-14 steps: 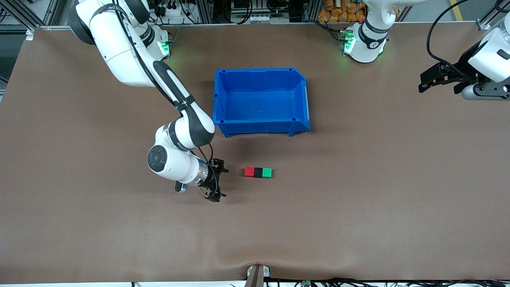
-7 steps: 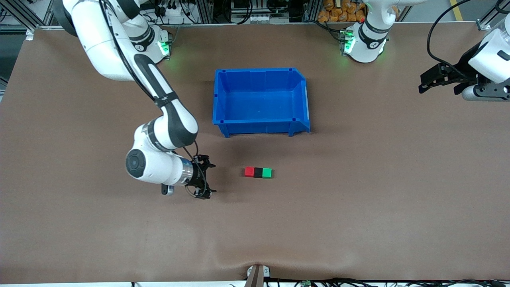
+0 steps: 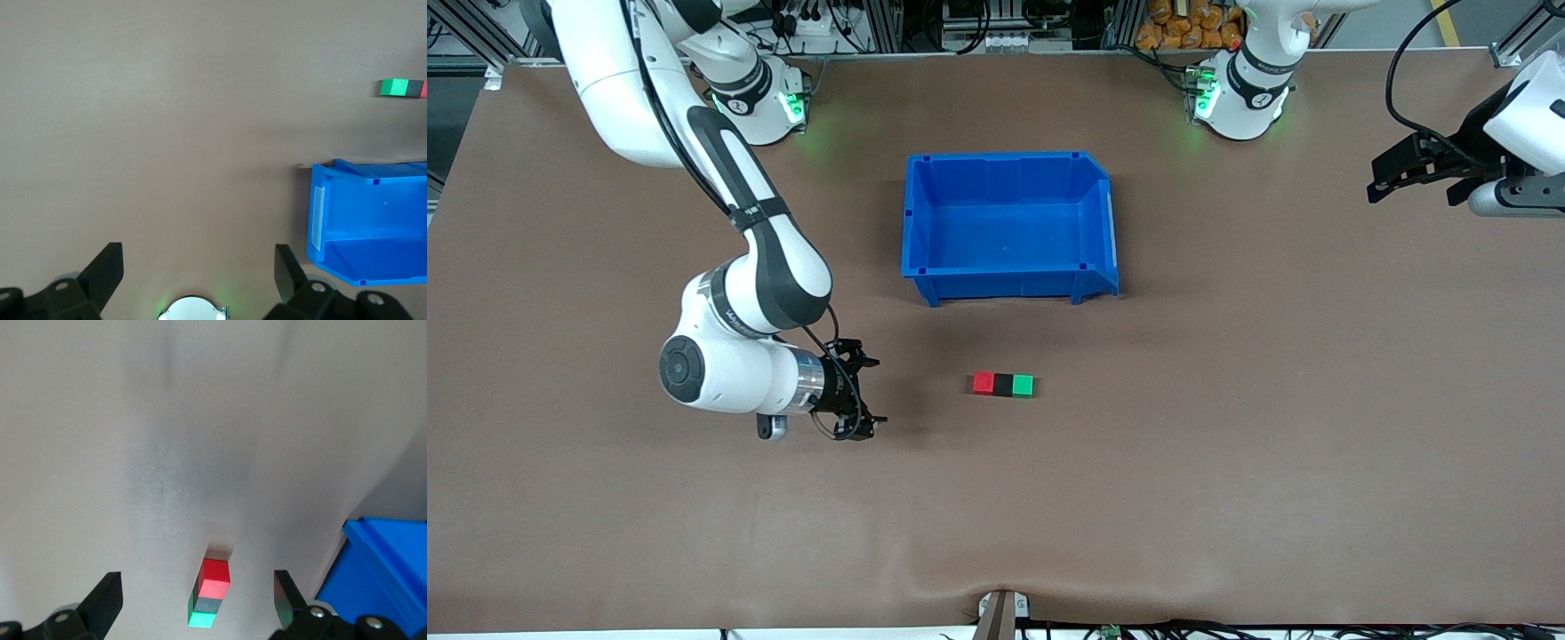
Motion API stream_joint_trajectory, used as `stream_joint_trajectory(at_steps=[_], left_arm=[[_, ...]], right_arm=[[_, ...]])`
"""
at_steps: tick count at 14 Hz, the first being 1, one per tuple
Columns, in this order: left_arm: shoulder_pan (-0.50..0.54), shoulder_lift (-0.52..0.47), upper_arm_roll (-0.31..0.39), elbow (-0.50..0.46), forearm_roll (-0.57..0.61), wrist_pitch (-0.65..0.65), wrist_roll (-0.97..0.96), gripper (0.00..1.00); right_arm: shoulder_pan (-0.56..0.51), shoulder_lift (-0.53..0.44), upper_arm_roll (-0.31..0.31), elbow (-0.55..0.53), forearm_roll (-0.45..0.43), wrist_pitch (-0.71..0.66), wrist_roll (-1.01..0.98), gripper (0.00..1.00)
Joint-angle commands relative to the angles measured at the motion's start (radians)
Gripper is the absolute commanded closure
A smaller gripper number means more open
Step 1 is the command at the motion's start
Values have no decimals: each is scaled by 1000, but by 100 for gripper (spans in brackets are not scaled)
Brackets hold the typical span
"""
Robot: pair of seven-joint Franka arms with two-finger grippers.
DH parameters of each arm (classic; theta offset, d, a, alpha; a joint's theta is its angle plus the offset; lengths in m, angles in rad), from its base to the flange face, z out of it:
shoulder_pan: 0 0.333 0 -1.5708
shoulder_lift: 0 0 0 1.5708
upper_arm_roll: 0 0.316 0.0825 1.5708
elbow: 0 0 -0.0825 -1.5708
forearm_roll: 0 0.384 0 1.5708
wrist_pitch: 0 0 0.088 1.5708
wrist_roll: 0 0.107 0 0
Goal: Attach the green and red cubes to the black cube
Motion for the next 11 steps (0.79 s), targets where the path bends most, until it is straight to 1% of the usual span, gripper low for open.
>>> stream_joint_trajectory(at_steps=[1,3,5,7,11], left_arm=[[19,-13,-3,13,-3,-25,14,0],[19,-13,-6,17,-11,-25,10,0],[19,-9,-6,92,-11,-25,5,0],[16,-4,-11,94,-11,-25,7,0],[8,10,-15,85,-12,-43,13,0]], right_arm=[[-38,-50,18,-17,-16,-51,-64,0],[-53,-66,18,-19,-22,-66,-104,0],[-61,-69,18,-20,-25,-82,-128,0],[-69,-82,18,-23,-55,-88,-136,0],[-88,-96,19,-23,-72,-128,-200,0]])
